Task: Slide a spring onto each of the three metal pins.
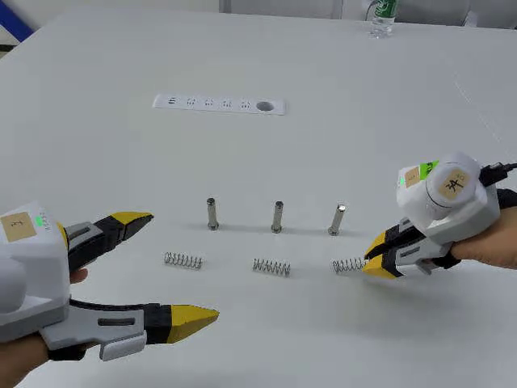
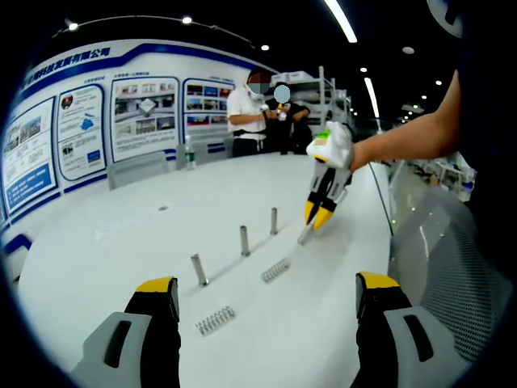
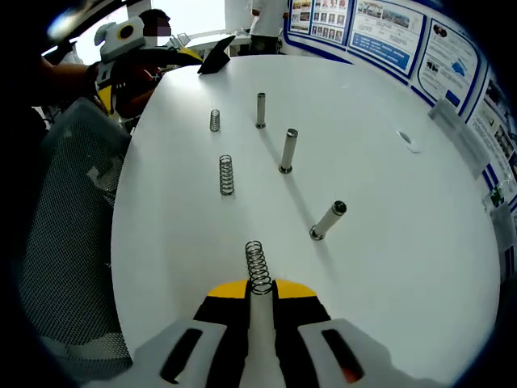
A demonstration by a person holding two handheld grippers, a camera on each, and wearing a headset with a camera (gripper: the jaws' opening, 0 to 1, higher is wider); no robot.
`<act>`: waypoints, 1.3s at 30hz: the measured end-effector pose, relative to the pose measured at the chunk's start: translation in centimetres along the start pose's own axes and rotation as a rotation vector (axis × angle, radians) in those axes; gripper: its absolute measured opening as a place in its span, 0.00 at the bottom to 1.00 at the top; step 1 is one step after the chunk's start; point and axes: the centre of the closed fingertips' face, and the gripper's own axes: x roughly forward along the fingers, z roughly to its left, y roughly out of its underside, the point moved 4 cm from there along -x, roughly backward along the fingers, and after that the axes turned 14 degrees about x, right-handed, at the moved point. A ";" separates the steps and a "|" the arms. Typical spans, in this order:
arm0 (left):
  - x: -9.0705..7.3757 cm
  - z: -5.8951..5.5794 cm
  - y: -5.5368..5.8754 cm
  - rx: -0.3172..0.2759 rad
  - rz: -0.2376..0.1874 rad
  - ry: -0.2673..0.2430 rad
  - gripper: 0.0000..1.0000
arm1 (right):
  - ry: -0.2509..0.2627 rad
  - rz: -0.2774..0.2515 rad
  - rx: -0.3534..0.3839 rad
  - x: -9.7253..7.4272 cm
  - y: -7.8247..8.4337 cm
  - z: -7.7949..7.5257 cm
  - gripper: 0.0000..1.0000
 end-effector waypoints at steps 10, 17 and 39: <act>2.4 -1.5 -0.8 0.062 -0.003 0.110 0.86 | -0.004 0.025 -0.031 -1.2 -1.7 1.6 0.12; 4.7 -2.8 -0.7 0.117 0.011 0.213 0.73 | -0.064 0.013 -0.054 -2.8 -3.9 4.5 0.11; 8.6 -5.4 -1.8 0.244 0.008 0.344 0.33 | -0.171 -0.023 -0.094 -3.8 -7.2 9.3 0.11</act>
